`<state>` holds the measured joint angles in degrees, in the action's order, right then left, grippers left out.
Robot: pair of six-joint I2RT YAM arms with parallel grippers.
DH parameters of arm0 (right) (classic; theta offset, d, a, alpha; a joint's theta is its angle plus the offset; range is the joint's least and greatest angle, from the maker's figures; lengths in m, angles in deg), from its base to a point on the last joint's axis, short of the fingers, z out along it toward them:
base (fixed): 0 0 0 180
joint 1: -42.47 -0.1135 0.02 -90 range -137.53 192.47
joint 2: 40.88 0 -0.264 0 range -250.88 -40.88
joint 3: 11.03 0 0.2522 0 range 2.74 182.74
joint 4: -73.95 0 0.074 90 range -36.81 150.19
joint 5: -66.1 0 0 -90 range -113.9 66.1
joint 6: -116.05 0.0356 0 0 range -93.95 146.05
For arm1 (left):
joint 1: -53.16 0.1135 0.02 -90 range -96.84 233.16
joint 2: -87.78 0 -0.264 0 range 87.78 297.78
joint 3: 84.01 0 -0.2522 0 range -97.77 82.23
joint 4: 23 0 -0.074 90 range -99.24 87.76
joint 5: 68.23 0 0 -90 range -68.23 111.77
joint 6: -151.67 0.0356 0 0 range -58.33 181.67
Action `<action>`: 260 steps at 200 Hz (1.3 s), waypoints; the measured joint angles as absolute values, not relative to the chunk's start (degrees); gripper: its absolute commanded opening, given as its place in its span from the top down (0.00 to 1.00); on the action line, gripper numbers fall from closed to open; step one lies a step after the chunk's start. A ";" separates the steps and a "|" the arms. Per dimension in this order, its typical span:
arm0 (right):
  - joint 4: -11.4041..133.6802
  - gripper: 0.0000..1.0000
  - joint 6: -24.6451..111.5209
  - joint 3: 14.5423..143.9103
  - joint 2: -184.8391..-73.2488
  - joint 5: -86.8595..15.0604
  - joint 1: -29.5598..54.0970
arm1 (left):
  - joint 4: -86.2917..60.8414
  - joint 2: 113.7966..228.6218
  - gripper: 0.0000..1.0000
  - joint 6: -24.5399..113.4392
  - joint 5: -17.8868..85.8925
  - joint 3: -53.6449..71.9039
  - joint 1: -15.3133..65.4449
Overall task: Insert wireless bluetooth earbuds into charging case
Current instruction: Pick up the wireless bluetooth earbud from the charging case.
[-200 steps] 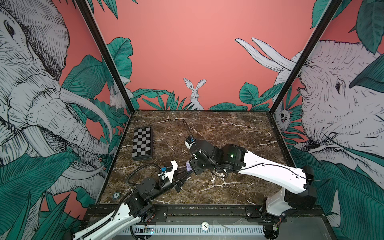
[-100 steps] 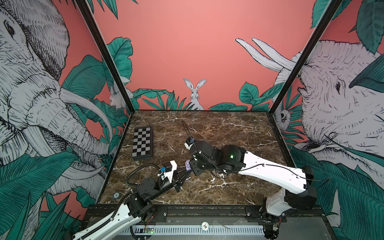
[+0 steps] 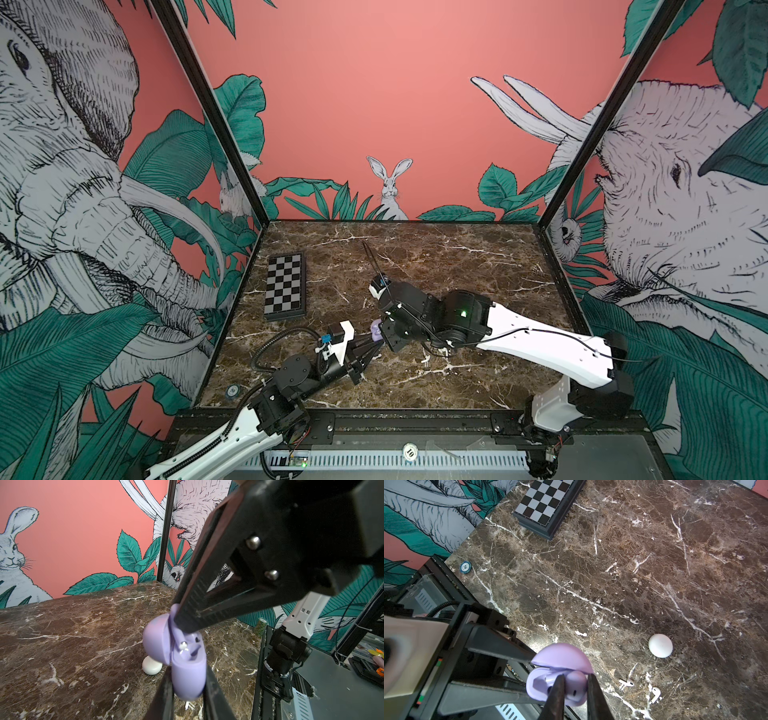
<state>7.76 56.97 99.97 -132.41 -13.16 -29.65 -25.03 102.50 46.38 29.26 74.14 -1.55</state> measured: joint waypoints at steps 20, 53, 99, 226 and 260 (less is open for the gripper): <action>7.54 0.82 56.62 100.40 -133.15 -13.18 -29.69 | -24.99 102.76 1.00 46.32 28.91 74.14 -1.55; 7.46 0.83 56.01 100.40 -133.24 -13.16 -29.84 | -25.01 103.05 1.00 46.32 28.82 74.14 -1.55; 7.72 0.84 54.35 99.88 -132.71 -12.11 -30.48 | -25.01 103.05 1.00 46.49 28.84 74.14 -1.55; 7.94 0.84 47.24 99.66 -129.08 -4.37 -34.54 | -17.49 106.52 1.00 48.61 29.48 67.23 -1.55; 7.59 0.84 45.93 99.88 -128.01 -3.08 -35.46 | -11.77 111.48 1.00 49.11 32.10 63.10 -1.55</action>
